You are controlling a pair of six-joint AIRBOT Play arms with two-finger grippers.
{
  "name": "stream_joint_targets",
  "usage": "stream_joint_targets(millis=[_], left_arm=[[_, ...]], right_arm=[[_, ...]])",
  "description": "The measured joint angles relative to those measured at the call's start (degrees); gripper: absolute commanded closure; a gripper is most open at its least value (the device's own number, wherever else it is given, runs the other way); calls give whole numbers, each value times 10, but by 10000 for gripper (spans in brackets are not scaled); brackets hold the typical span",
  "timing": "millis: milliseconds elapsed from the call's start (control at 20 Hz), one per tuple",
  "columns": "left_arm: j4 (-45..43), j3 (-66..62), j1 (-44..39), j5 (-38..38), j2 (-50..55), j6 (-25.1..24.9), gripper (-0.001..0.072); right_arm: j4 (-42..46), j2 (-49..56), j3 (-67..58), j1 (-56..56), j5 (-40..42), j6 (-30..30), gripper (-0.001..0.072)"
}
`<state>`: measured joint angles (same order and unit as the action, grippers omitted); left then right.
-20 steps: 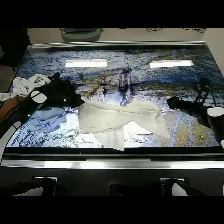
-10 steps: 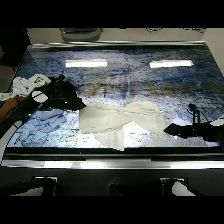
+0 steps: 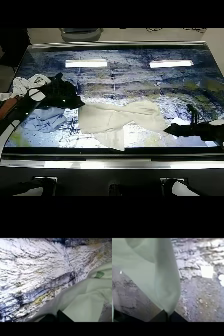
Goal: Fold the shirts.
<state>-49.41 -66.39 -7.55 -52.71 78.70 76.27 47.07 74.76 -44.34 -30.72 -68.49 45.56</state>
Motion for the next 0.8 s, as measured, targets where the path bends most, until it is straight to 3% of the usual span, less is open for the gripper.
stream_joint_targets(millis=[200, 450, 800], left_arm=[[-56, -125, 8, -15, -59, 1, 677], [-136, -394, 23, -17, -146, 55, 677], [-188, -508, 5, -16, -251, 118, 677]], right_arm=[[-38, -62, -172, 0, -10, -19, 657], [-20, -197, -447, -1, 92, -25, 657], [70, -360, -563, -2, 149, 45, 657]])
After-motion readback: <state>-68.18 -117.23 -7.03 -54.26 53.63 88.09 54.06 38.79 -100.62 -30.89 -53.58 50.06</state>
